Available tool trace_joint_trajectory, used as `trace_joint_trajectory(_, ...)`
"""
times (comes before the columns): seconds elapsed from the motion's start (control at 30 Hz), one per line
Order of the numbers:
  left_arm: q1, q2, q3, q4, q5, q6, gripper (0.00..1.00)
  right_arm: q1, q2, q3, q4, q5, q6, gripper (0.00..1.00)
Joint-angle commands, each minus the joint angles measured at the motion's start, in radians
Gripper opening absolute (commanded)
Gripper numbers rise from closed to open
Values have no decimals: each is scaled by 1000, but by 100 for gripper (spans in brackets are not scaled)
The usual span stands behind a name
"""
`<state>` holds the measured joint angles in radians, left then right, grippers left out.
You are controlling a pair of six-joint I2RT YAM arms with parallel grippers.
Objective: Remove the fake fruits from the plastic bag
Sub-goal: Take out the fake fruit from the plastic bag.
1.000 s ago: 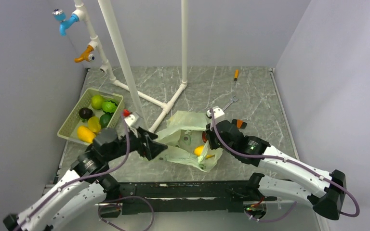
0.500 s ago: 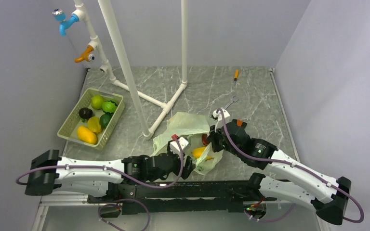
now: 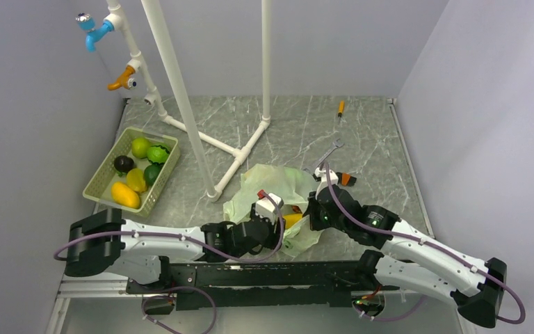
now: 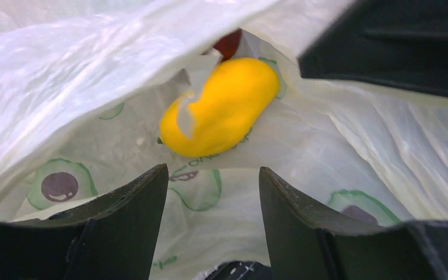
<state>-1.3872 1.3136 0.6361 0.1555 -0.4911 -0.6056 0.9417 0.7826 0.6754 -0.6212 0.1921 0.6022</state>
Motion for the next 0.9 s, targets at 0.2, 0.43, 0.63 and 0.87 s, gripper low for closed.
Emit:
trace_joint_trajectory(0.2, 56, 120, 94, 74, 27, 44, 62, -2, 14, -49, -37, 35, 143, 0)
trace_joint_trajectory(0.43, 131, 201, 105, 138, 124, 126, 71, -2, -49, -65, -34, 47, 131, 0)
trace_joint_trajectory(0.63, 160, 303, 164, 160, 306, 317, 91, -3, -39, -48, -28, 36, 112, 0)
trace_joint_trajectory(0.87, 198, 378, 244, 62, 259, 422, 96, -2, -33, -42, -9, 32, 97, 0)
